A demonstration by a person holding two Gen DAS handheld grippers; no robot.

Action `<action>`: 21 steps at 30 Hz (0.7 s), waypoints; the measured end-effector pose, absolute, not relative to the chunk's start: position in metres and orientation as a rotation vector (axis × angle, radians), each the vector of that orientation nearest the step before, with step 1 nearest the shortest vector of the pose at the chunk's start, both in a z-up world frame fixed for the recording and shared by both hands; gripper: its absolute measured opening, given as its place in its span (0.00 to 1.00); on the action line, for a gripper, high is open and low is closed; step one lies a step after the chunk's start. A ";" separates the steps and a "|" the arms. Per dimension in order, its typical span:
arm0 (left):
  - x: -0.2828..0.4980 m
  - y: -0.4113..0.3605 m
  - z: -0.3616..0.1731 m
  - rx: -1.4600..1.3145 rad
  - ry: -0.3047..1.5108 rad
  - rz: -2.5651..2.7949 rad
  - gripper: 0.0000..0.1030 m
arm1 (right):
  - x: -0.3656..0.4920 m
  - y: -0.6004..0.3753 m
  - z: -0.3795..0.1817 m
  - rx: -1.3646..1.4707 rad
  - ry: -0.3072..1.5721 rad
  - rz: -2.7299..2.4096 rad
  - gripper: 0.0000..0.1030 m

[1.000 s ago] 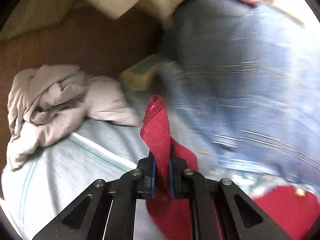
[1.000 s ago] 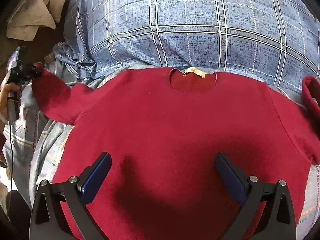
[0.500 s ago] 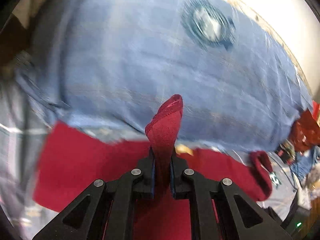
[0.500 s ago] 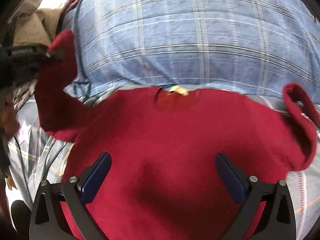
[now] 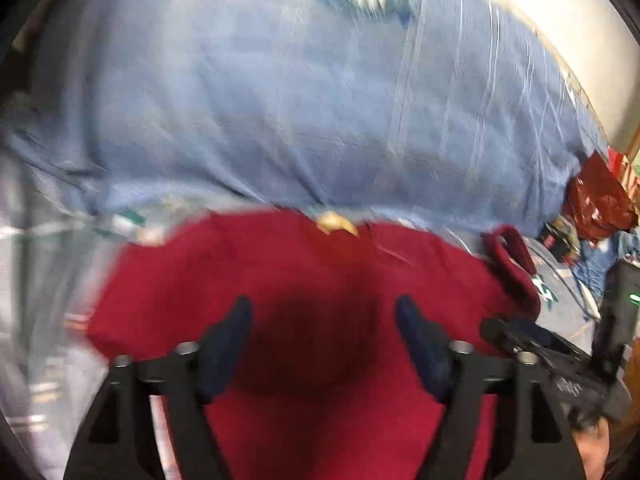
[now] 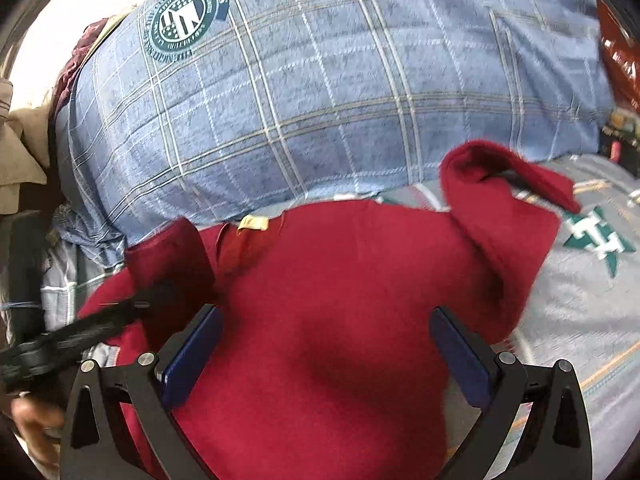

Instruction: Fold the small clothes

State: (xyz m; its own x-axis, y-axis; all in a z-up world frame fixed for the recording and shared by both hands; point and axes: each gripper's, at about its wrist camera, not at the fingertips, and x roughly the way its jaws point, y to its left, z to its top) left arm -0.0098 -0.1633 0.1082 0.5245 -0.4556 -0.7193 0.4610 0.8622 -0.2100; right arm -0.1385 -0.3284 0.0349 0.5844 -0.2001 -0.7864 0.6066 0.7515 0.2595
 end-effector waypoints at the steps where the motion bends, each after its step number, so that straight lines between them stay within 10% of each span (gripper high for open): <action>1: -0.011 -0.147 0.114 0.007 0.818 -0.515 0.79 | -0.136 -0.327 0.033 0.559 0.822 -0.480 1.00; 15: 0.072 -0.059 0.041 -0.154 0.898 -0.197 0.78 | -0.074 -0.291 -0.017 0.384 0.925 -0.411 0.90; 21: 0.071 -0.061 0.044 -0.156 0.847 -0.151 0.78 | -0.056 -0.282 -0.012 0.237 0.967 -0.389 0.06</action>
State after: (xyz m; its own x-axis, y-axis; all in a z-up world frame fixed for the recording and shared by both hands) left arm 0.0711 -0.0612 0.0442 0.6526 -0.1944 -0.7324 0.0706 0.9779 -0.1967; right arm -0.0556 -0.2824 -0.0124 0.5068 -0.2149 -0.8348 0.4232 0.9057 0.0238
